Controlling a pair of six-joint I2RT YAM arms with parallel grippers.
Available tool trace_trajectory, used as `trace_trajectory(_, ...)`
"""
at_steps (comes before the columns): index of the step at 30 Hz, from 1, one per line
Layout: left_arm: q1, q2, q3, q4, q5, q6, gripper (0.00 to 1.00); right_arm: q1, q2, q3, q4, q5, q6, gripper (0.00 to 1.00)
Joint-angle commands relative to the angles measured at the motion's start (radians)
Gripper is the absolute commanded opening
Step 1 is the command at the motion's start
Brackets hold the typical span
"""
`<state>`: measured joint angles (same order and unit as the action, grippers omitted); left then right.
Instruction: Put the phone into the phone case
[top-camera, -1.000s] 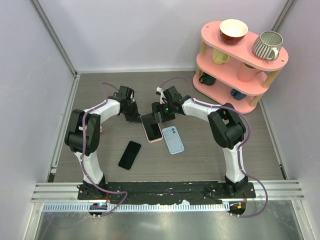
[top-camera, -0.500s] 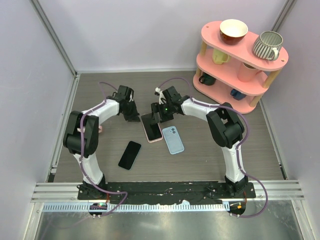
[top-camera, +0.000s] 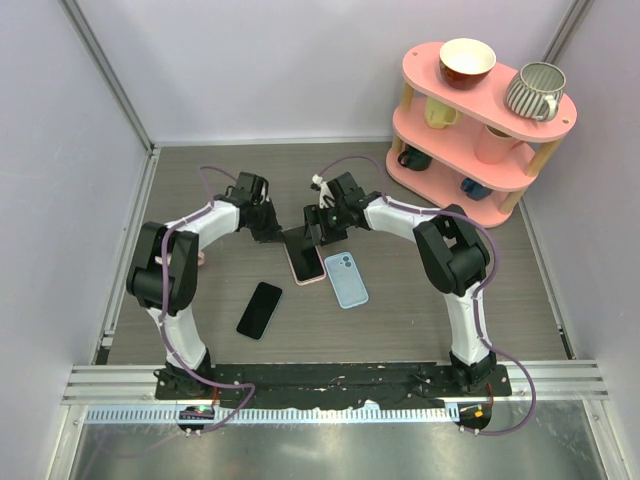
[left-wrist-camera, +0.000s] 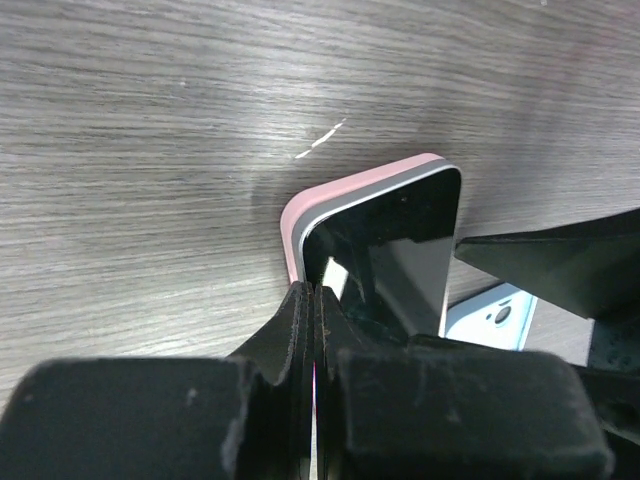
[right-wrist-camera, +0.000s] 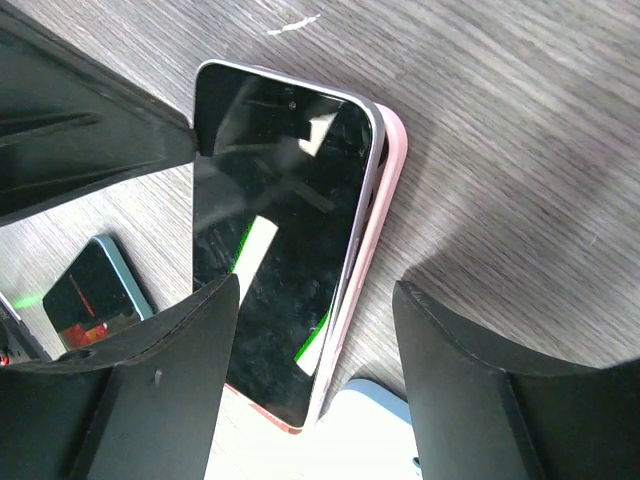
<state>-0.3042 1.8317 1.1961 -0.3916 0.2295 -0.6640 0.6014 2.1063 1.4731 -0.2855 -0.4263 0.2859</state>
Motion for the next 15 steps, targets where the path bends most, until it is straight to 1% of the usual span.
trace_trajectory(1,-0.013,0.049,-0.006,0.031,0.007,-0.009,0.00,-0.002,0.011,0.004,0.017,-0.029,0.002,0.68)
trace_trajectory(5,-0.023,0.078,-0.018,0.008,-0.019,-0.022,0.00,-0.002,0.026,0.001,0.037,-0.052,0.030,0.68)
trace_trajectory(10,-0.024,0.078,-0.049,0.016,-0.035,-0.034,0.00,-0.002,0.037,0.003,0.078,-0.081,0.068,0.68)
trace_trajectory(15,-0.024,0.078,-0.066,0.030,-0.030,-0.043,0.00,-0.003,0.057,0.009,0.152,-0.183,0.139,0.68)
